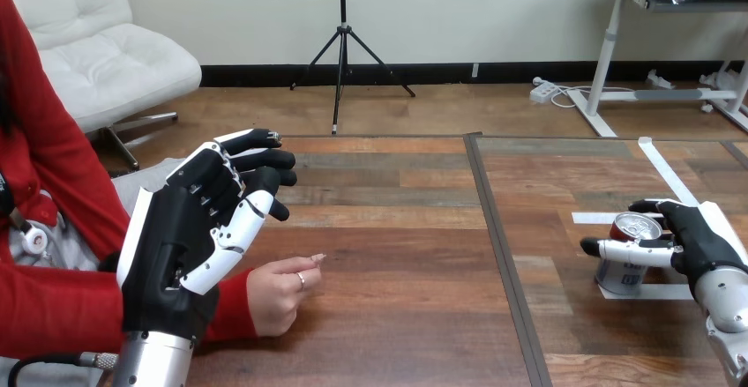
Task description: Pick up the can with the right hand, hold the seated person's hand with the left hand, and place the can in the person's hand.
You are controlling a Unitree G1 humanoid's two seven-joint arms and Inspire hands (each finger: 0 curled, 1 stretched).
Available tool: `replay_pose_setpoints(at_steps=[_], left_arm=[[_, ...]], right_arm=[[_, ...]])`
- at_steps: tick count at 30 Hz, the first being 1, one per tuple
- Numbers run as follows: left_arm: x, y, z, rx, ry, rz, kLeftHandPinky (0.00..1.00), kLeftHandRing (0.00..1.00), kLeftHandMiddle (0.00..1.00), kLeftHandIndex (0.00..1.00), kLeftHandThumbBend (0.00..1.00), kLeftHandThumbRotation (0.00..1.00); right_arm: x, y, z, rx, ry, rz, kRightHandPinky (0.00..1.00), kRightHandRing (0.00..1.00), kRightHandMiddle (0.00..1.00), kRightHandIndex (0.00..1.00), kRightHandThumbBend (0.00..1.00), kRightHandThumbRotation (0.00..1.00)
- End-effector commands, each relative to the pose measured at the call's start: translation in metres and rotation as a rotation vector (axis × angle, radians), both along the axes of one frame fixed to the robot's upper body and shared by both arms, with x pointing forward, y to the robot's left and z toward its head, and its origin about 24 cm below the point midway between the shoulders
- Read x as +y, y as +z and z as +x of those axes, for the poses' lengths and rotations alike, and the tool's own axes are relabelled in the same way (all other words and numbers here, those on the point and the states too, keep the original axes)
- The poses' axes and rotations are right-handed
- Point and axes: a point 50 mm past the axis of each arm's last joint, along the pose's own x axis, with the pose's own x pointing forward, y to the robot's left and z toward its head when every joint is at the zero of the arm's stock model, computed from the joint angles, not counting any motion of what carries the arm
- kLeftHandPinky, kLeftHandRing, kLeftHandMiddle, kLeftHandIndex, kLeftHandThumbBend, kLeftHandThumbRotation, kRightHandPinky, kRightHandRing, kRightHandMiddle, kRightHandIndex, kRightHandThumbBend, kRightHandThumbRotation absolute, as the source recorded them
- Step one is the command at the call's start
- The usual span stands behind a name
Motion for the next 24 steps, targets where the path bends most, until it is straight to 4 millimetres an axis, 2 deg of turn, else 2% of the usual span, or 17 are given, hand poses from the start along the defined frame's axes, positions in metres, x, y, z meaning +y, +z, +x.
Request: replay_pose_setpoints(at_steps=[1,8,24], left_arm=[[0.0003,0.0192,0.009,-0.089,-0.005,0.014,0.43,0.61,0.62,0.65,0.35,0.34],[0.0007,0.0192,0.0091,-0.089,-0.006,0.011,0.43,0.61,0.62,0.64,0.35,0.34],[0.0021,0.0201,0.0092,-0.091,0.001,0.024,0.42,0.59,0.6,0.63,0.36,0.34]], right_arm=[[0.0071,0.0074,0.0098,-0.019,0.014,-0.014,0.61,0.67,0.68,0.7,0.95,0.07],[0.0076,0.0069,0.0095,-0.024,0.012,-0.016,0.54,0.59,0.62,0.63,0.91,0.01],[0.0095,0.005,0.0089,-0.039,-0.008,-0.011,0.45,0.48,0.5,0.49,0.84,0.0]])
